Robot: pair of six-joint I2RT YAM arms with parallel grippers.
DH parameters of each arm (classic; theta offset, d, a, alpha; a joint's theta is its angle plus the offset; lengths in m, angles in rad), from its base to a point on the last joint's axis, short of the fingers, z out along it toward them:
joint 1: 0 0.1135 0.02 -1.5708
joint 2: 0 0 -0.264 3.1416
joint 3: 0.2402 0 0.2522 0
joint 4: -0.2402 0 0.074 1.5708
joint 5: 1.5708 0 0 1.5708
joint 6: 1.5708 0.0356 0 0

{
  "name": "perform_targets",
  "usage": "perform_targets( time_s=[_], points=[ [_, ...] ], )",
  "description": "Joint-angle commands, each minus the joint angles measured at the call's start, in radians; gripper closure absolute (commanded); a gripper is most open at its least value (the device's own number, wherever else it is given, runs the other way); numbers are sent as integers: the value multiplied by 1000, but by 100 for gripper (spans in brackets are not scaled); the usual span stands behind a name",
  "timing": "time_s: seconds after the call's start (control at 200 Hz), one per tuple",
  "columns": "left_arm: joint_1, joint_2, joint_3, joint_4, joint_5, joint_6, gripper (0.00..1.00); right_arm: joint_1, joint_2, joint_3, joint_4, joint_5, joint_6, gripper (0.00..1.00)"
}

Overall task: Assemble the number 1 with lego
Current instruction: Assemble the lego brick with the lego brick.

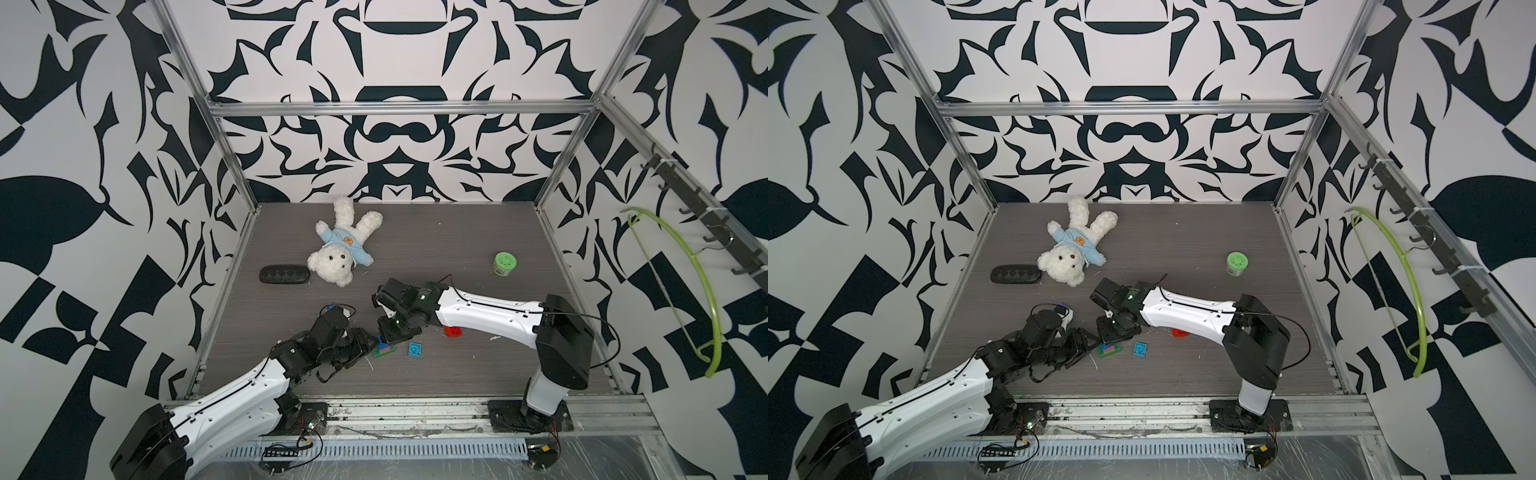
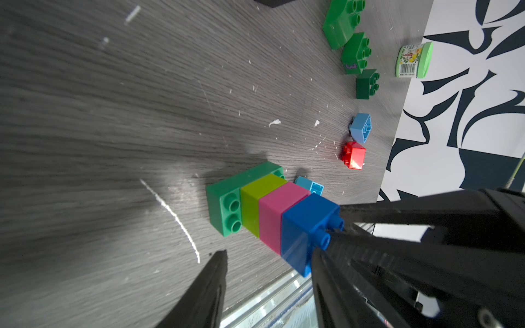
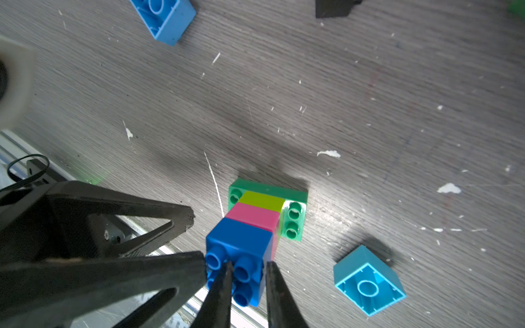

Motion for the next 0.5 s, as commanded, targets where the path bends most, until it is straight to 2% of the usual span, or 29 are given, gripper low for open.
perform_targets(
  time_s=[0.0,0.21,0.36,0.495],
  points=[
    [-3,13,-2,-4,-18,-8,47,20,83,-43,-120,73,-3,77],
    [-3,33,-3,-3,-18,-12,48,32,96,-54,-122,79,7,77],
    [-2,24,1,-16,-20,-9,48,32,77,4,-118,65,-4,77],
    [-3,-3,11,-41,-28,2,47,30,35,75,-98,58,-35,71]
  ],
)
